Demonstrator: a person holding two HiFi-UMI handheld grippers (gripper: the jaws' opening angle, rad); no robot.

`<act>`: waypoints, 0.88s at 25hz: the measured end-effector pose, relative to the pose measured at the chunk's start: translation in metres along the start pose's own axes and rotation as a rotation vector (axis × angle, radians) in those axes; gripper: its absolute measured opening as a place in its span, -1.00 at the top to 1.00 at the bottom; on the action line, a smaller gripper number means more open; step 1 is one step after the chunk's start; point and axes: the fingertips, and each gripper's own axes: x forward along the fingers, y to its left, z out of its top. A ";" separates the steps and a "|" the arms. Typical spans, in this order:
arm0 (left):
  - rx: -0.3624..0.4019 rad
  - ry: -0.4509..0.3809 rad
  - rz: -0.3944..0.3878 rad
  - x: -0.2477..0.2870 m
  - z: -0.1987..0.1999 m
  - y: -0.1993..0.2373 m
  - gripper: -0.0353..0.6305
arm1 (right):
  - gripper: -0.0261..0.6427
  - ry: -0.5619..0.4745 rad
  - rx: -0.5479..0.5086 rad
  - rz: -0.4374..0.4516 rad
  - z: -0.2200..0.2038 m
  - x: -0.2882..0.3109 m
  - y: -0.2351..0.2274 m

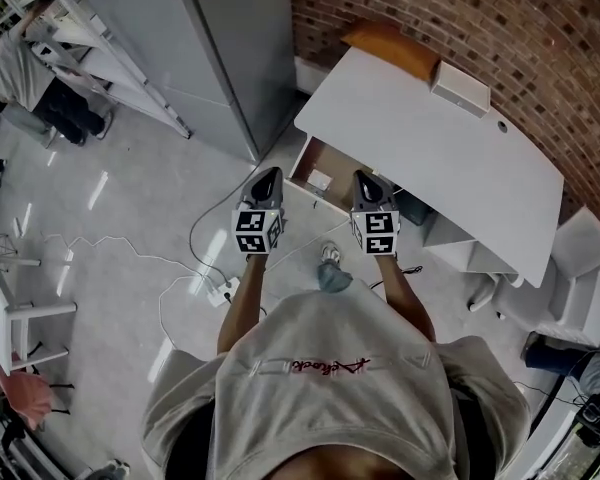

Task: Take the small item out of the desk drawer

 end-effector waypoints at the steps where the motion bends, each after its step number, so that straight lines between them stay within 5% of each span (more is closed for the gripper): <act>1: 0.000 0.001 0.005 0.008 0.002 0.000 0.87 | 0.89 -0.002 -0.001 0.007 0.002 0.007 -0.006; 22: 0.017 0.035 0.119 0.124 0.033 0.016 0.87 | 0.89 -0.023 0.021 0.131 0.022 0.119 -0.091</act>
